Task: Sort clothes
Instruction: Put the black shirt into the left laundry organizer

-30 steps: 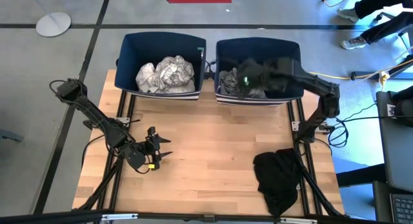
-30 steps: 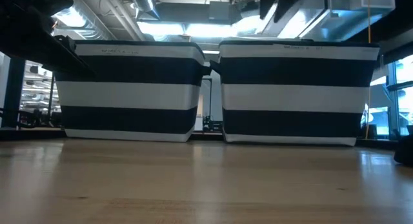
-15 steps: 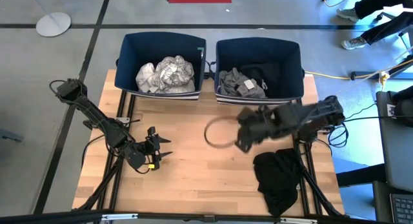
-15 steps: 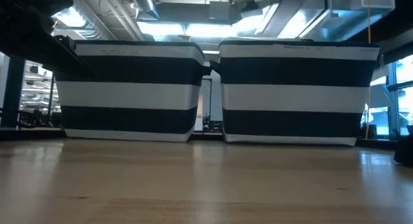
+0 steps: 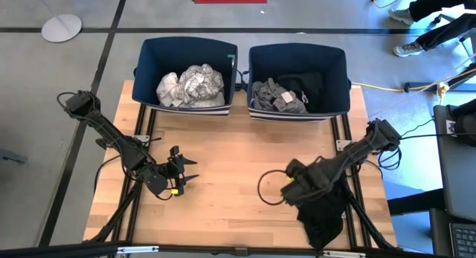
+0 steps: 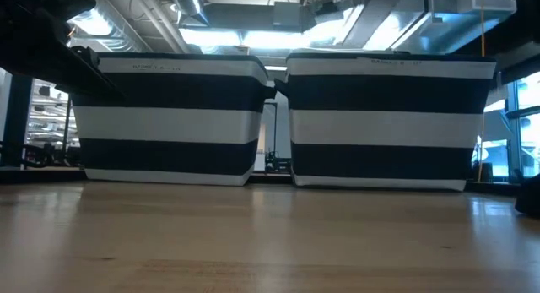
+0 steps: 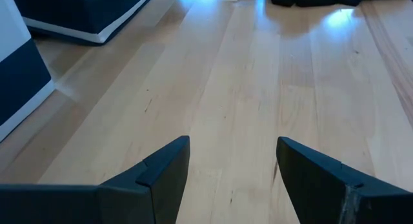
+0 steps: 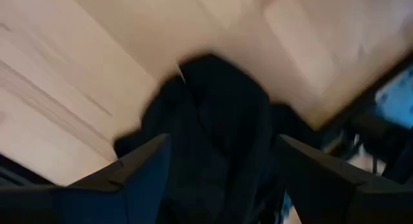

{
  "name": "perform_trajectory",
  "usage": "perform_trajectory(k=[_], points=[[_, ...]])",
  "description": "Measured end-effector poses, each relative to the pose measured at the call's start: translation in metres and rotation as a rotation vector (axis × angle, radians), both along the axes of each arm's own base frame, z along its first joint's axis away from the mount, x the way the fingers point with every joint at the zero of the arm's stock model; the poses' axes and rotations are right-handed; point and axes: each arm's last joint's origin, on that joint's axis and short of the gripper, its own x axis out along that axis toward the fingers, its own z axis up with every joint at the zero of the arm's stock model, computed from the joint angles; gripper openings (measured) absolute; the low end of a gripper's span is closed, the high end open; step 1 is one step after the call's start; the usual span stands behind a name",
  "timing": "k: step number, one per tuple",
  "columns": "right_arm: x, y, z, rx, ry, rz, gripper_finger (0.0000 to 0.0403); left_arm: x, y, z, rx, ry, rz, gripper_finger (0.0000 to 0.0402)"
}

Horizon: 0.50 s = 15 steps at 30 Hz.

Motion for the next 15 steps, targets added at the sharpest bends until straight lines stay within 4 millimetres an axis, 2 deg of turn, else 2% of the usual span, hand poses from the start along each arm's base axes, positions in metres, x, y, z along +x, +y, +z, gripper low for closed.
perform_trajectory(k=[5, 11, 15], points=[[-0.013, 0.010, -0.026, 0.039, 0.117, -0.038, 0.0280, 0.000, 0.000, 0.000, 0.006, 0.002, -0.003, 0.0223], [-0.018, 0.018, -0.052, 0.091, 0.126, -0.035, 0.0280, 0.000, 0.000, 0.000, 0.007, 0.002, -0.003, 0.0223], [-0.021, 0.017, -0.067, 0.097, 0.140, -0.037, 0.0280, 0.000, 0.000, 0.000, 0.012, 0.003, -0.006, 0.0223]])
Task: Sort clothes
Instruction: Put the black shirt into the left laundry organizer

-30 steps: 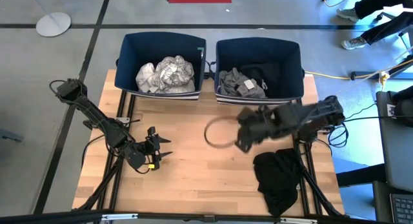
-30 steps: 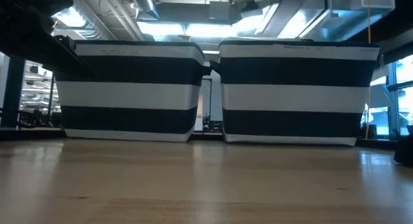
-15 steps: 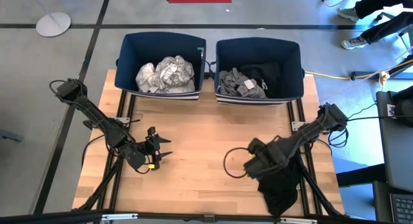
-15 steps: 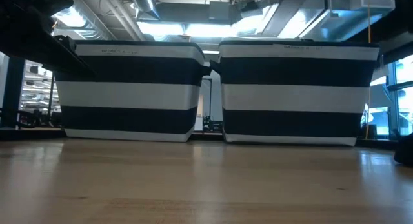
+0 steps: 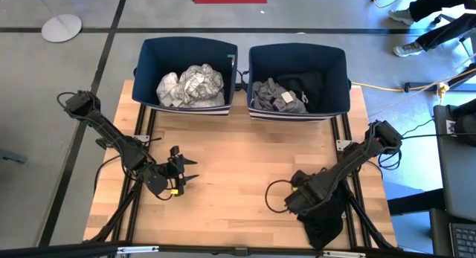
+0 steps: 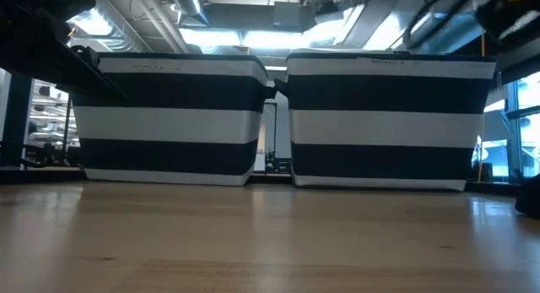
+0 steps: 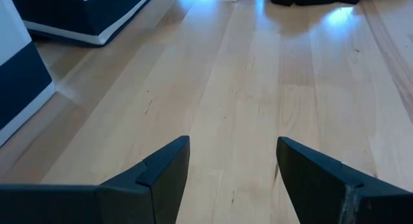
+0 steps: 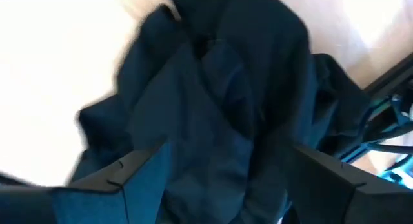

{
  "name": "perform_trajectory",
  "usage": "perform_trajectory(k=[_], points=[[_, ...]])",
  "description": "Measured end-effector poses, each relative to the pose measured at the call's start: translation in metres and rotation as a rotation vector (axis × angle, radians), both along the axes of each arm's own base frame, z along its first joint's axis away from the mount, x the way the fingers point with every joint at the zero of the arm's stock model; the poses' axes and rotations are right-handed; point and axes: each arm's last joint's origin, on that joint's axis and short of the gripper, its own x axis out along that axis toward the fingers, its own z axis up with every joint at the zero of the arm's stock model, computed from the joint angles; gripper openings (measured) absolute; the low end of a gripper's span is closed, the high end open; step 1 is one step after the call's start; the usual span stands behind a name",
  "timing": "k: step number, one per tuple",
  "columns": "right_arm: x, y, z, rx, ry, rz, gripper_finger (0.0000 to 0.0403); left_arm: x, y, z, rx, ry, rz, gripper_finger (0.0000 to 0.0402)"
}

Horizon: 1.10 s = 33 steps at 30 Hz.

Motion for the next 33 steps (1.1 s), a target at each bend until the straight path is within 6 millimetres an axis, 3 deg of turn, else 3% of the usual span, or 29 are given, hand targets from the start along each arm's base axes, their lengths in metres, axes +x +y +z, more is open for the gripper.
perform_trajectory(k=[5, 8, 20, 26, 33], points=[[-0.004, -0.003, -0.015, -0.007, 0.019, 0.011, 0.0277, 0.000, 0.000, 0.000, 0.001, 0.000, -0.001, 0.0223], [-0.005, -0.003, -0.019, 0.019, 0.026, 0.029, 0.0254, 0.000, 0.000, 0.000, 0.004, 0.001, -0.002, 0.0223], [-0.002, -0.002, -0.020, 0.015, -0.022, 0.089, 0.0012, 0.000, 0.000, 0.000, 0.011, 0.001, -0.002, 0.0223], [0.000, -0.001, -0.011, 0.050, -0.017, 0.114, 0.0018, 0.000, 0.000, 0.000, 0.010, 0.001, -0.001, 0.0223], [0.016, 0.003, 0.040, -0.057, -0.201, 0.208, 0.0011, 0.000, 0.000, 0.000, 0.006, -0.001, 0.001, 0.0223]])
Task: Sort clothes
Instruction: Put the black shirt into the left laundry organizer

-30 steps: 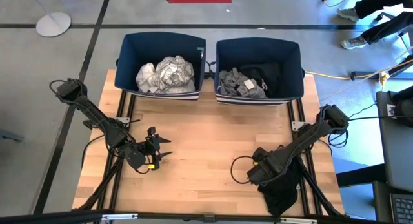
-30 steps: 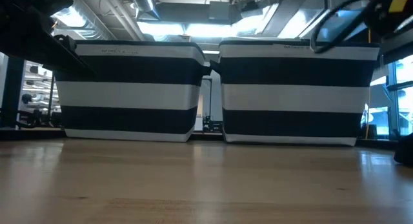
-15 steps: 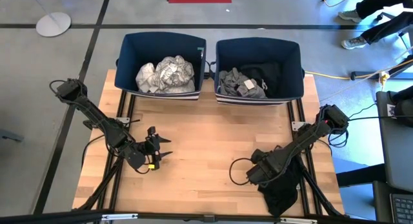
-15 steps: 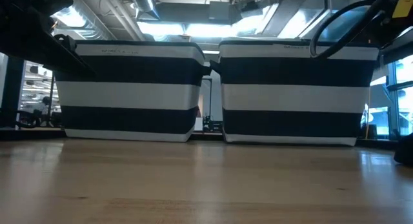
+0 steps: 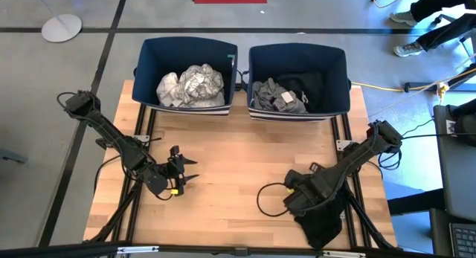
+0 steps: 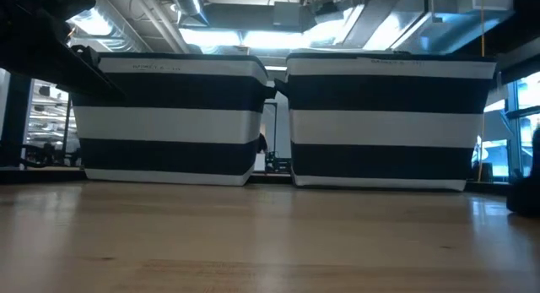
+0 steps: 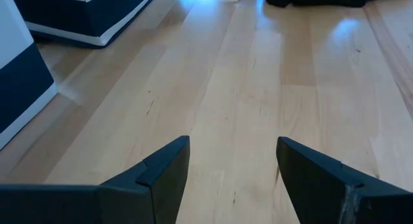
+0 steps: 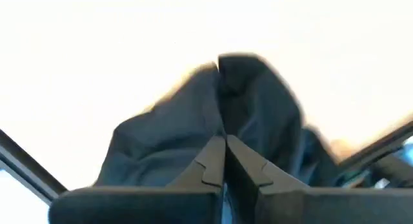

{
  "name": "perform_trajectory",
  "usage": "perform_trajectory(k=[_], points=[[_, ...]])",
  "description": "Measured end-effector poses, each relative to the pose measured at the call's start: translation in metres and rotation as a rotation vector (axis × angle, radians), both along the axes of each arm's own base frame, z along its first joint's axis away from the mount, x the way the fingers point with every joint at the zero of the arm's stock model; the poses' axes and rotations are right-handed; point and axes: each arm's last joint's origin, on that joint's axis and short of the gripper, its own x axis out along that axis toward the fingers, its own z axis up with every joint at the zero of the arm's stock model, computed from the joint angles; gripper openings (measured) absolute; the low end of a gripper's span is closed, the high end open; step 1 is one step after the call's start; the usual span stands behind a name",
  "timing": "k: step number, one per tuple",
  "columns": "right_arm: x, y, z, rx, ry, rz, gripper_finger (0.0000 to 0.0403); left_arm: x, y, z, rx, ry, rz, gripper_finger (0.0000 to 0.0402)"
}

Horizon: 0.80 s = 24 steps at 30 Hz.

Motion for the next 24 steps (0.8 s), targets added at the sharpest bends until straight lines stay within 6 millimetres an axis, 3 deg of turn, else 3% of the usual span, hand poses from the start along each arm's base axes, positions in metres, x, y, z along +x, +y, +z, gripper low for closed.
perform_trajectory(k=[13, 24], points=[[0.018, -0.020, 0.123, -0.255, -0.517, 0.108, 0.0004, 0.000, 0.000, 0.000, 0.001, 0.000, -0.001, 0.0223], [0.020, -0.056, 0.186, -0.575, -0.759, 0.117, 0.0005, 0.000, 0.000, 0.000, 0.002, 0.000, 0.000, 0.0223]])
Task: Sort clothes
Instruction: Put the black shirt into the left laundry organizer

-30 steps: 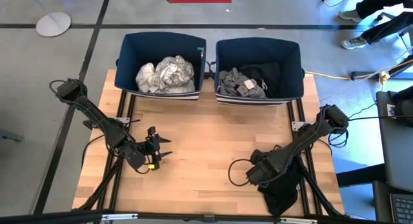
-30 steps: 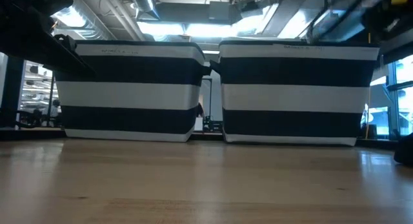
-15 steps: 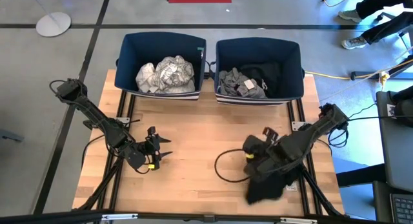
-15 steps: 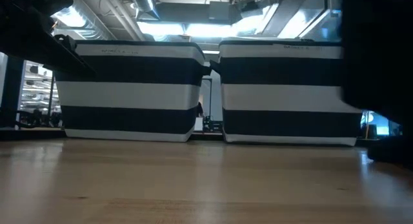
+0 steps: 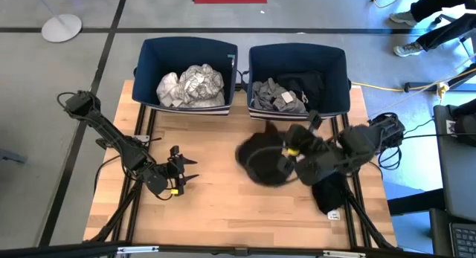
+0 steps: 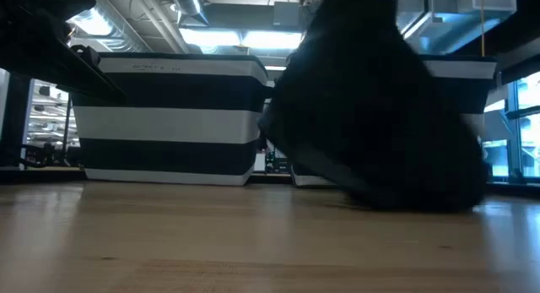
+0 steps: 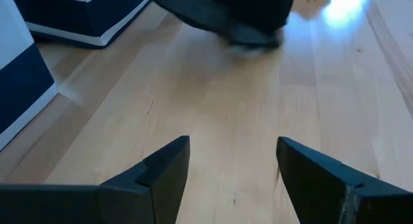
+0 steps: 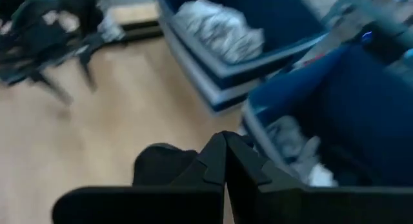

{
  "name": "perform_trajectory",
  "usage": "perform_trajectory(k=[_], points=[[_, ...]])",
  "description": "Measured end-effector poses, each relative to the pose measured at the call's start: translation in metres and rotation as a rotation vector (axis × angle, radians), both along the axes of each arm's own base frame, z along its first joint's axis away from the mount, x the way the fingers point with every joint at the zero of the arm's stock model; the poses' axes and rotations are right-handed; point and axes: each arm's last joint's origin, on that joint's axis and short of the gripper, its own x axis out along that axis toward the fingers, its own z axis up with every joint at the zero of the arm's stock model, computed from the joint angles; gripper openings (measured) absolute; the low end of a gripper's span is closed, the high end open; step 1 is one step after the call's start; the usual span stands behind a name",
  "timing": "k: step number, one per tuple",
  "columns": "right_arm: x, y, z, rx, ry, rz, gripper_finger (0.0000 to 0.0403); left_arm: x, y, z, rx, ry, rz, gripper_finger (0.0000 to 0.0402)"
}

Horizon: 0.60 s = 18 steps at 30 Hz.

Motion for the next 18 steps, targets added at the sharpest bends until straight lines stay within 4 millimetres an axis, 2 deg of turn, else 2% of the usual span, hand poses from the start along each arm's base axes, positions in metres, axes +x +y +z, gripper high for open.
perform_trajectory(k=[8, 18], points=[[0.005, -0.043, 0.031, -0.165, -0.076, -0.122, 0.0009, 0.000, 0.000, 0.000, 0.000, 0.000, 0.000, 0.0223], [0.015, -0.098, 0.075, -0.328, -0.191, -0.187, 0.0009, 0.000, 0.000, 0.000, 0.006, 0.002, -0.003, 0.0223]])
